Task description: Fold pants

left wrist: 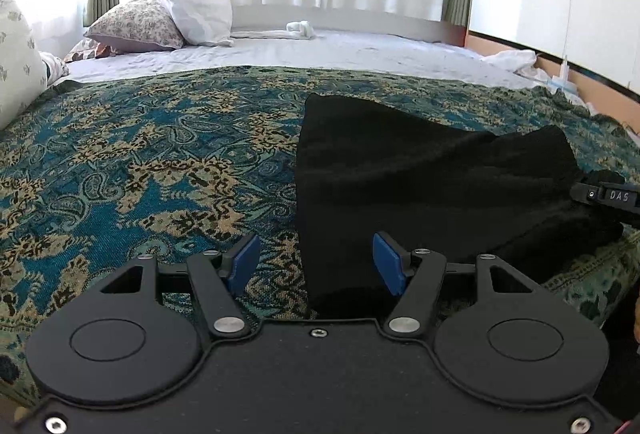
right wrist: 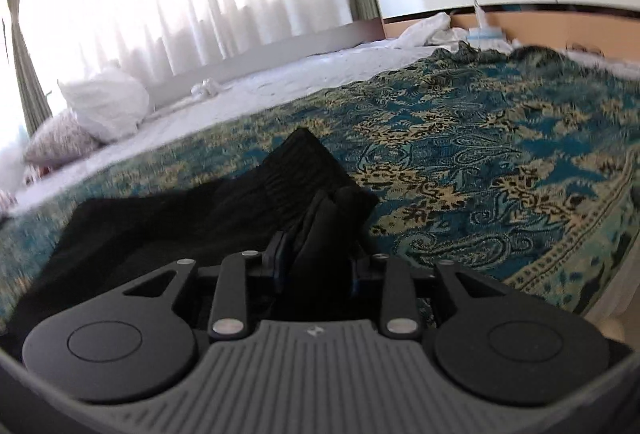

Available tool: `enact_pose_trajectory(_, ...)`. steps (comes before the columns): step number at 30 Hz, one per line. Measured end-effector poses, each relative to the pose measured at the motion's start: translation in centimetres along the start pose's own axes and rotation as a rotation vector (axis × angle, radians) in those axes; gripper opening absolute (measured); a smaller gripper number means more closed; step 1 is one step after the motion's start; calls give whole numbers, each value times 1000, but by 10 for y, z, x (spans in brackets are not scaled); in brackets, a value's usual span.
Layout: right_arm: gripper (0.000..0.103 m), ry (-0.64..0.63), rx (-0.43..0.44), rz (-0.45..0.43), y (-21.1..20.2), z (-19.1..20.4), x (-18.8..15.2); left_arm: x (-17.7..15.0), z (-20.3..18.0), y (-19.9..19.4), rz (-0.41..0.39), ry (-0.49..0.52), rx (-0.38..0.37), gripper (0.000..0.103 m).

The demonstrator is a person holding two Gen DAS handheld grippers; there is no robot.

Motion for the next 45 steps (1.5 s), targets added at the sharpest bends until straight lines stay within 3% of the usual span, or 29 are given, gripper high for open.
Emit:
enact_pose_trajectory(6, 35, 6, 29, 14, -1, -2, 0, 15, 3, 0, -15, 2, -9, 61)
enact_pose_trajectory(11, 35, 148, 167, 92, 8, -14, 8, 42, 4, 5, -66, 21, -15, 61)
enact_pose_trajectory(16, 35, 187, 211, 117, 12, -23, 9, 71, -2, 25, -83, 57, -51, 60)
enact_pose_trajectory(19, 35, 172, 212, 123, 12, -23, 10, 89, -11, 47, -82, 90, -67, 50)
enact_pose_trajectory(21, 35, 149, 204, 119, 11, -20, 10, 100, -18, 63, -65, 103, -90, 26)
enact_pose_trajectory(22, 35, 131, 199, 112, 11, -19, 9, 104, -22, 70, -57, 110, -106, 22)
enact_pose_trajectory(26, 43, 80, 184, 84, 11, -15, 4, 115, -41, 108, 4, 190, -150, 16)
enact_pose_trajectory(27, 48, 70, 182, 77, 11, -15, 3, 116, -45, 120, 19, 220, -133, 15)
enact_pose_trajectory(29, 47, 60, 184, 68, 11, -16, 1, 115, -45, 144, 41, 247, -58, 14)
enact_pose_trajectory(34, 48, 46, 191, 51, 8, -19, 0, 118, -15, 187, 87, 123, 18, 6)
enact_pose_trajectory(37, 59, -8, 146, 17, -2, -15, -2, 119, -4, 197, 90, 91, 12, 4)
enact_pose_trajectory(41, 84, -87, 52, -48, -19, -13, -4, 118, -8, 202, 87, 136, 28, 4)
enact_pose_trajectory(45, 89, -176, -9, -142, -42, -5, -3, 124, -6, 191, 82, 116, 1, 10)
Point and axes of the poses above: each gripper's, at about its wrist camera, not at the fingertips, and y roughly the way its jaws point, z to its left, x to its top, the point moved 1 cm from there along y, roughly the way its jaws point, and after that the axes turned 7 degrees about y, right-handed, at the moved point
